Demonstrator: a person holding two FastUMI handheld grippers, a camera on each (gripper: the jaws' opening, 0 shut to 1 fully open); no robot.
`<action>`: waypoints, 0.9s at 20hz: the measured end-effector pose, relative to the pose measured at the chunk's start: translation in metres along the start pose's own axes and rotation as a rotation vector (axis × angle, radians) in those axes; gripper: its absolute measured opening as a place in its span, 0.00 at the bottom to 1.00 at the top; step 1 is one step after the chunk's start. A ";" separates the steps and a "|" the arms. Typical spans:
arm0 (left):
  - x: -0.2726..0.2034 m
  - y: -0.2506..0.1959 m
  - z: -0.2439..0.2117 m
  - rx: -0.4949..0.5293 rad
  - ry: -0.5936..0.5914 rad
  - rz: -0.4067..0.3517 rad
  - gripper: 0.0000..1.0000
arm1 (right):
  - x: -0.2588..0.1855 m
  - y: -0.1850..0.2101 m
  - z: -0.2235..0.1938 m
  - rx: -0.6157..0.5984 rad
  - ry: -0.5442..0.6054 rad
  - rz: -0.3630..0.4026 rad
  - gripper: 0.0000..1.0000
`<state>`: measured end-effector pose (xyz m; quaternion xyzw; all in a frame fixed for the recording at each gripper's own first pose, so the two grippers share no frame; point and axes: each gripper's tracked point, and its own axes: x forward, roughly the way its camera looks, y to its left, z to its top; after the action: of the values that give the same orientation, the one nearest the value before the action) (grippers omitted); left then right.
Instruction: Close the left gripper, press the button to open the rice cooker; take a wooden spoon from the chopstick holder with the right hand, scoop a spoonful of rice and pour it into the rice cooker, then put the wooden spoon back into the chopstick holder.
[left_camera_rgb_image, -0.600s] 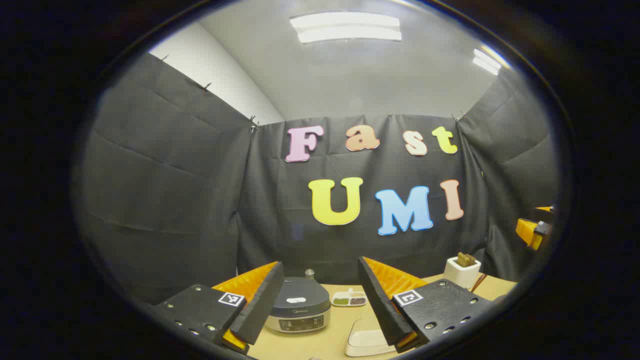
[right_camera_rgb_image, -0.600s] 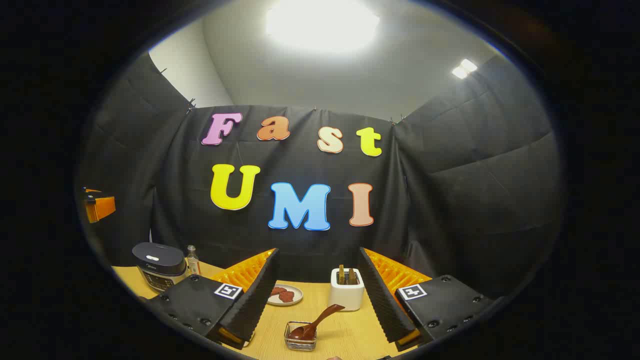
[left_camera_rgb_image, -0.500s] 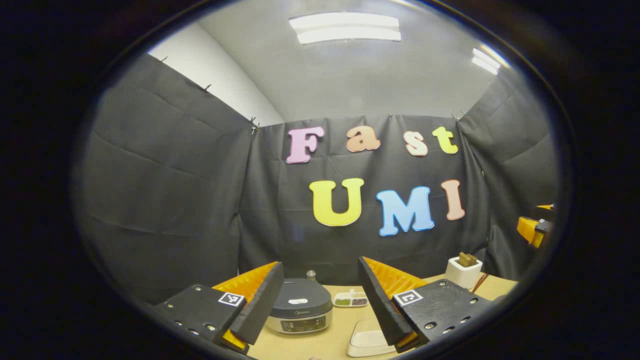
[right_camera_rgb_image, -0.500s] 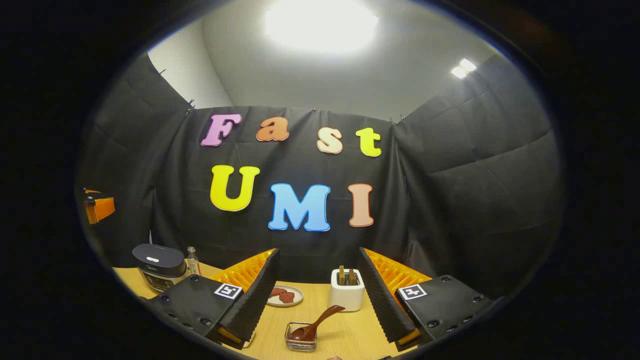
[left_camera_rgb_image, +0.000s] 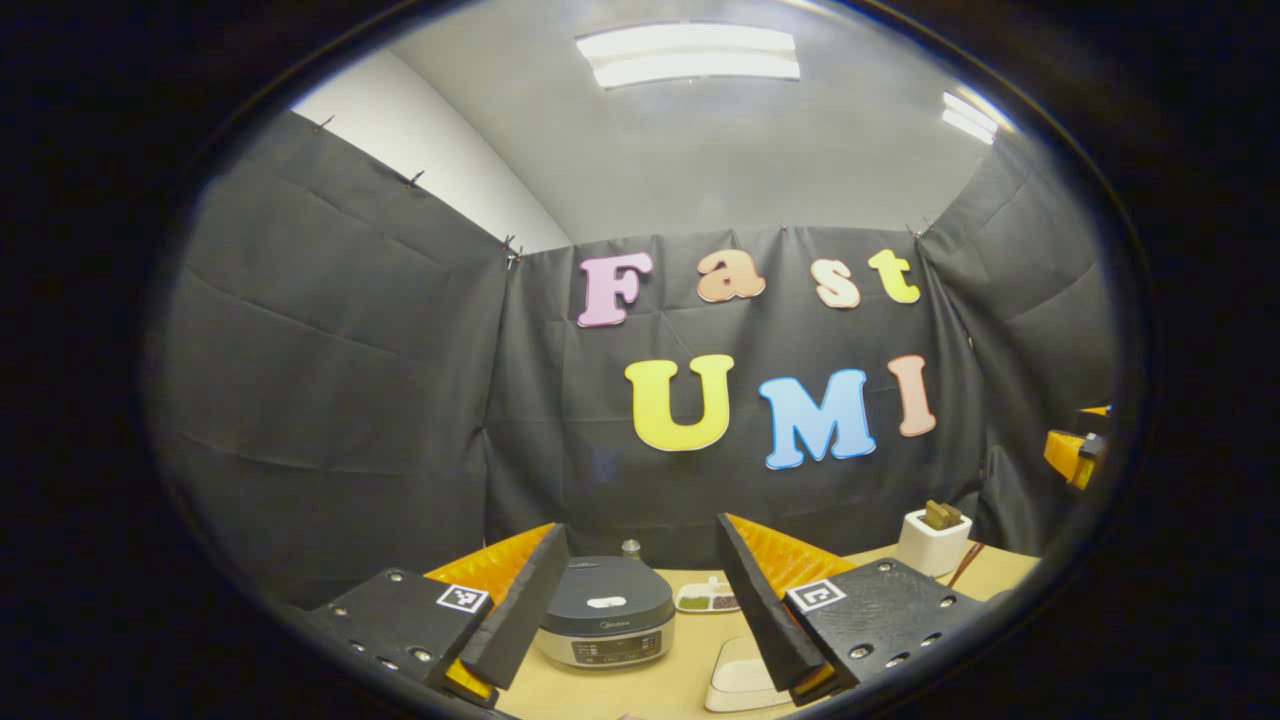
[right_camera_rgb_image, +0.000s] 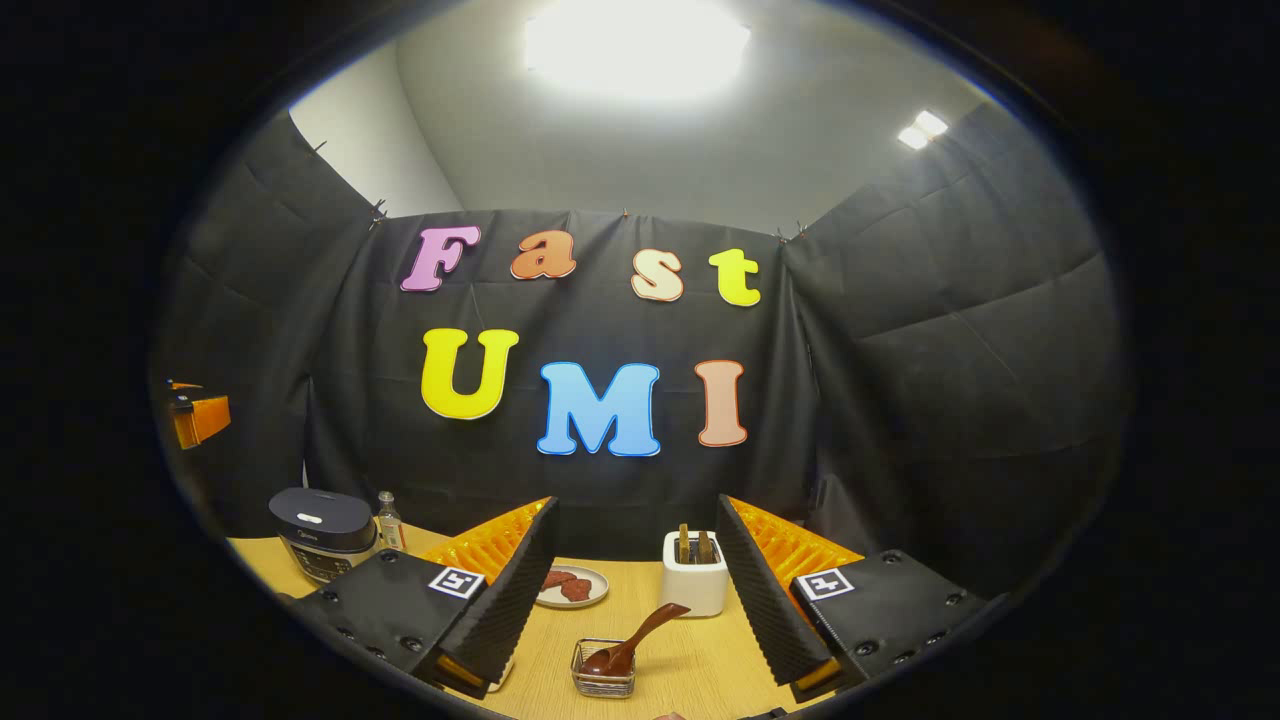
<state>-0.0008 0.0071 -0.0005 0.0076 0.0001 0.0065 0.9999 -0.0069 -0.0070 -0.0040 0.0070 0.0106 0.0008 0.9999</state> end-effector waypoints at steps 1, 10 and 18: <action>0.000 0.000 0.001 0.001 -0.001 -0.002 0.91 | 0.000 -0.001 0.000 -0.002 0.002 0.000 0.97; 0.003 -0.009 0.000 0.017 0.004 -0.013 0.91 | -0.003 -0.018 -0.004 -0.009 0.023 -0.007 0.97; 0.001 -0.021 0.002 0.026 0.006 -0.009 0.91 | -0.005 -0.035 -0.012 -0.004 0.038 0.007 0.97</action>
<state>0.0009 -0.0142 0.0016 0.0207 0.0032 0.0020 0.9998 -0.0117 -0.0419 -0.0161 0.0048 0.0293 0.0047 0.9995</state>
